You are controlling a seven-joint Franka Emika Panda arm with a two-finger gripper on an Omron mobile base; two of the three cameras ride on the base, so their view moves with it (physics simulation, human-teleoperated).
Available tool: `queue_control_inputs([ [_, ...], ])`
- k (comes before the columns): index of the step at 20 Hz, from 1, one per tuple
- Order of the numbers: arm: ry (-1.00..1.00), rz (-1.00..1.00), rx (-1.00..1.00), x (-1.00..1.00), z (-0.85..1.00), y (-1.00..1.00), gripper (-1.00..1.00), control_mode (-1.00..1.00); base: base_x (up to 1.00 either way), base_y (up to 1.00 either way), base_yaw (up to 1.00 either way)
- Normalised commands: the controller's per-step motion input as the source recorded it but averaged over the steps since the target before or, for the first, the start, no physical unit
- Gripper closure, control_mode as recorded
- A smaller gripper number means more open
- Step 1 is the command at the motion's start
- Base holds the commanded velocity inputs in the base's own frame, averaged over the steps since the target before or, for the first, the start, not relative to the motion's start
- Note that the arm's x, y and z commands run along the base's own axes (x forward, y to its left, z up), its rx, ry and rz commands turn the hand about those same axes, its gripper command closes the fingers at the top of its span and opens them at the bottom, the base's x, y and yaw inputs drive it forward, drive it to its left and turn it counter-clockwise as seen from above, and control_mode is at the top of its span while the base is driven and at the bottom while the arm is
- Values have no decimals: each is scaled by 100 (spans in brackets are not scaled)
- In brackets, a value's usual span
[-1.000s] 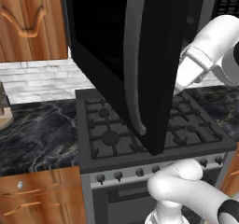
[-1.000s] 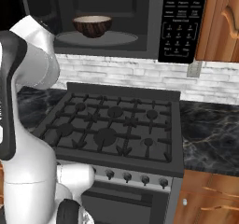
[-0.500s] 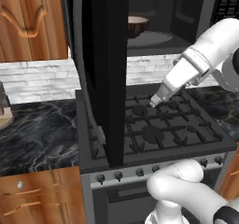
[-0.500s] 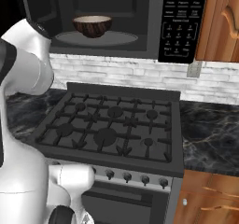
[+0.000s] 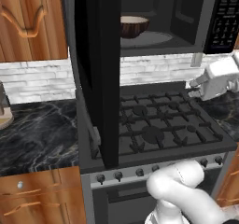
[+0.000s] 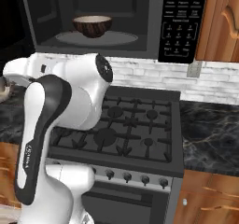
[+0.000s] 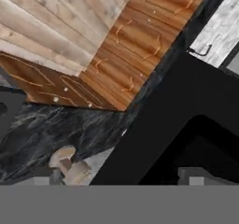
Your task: Open the microwave door.
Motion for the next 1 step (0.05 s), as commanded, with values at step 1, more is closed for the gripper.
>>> queue_control_inputs([
  [1,0,-62,27,69,-41,-100,-100,-100,0,0,0],
])
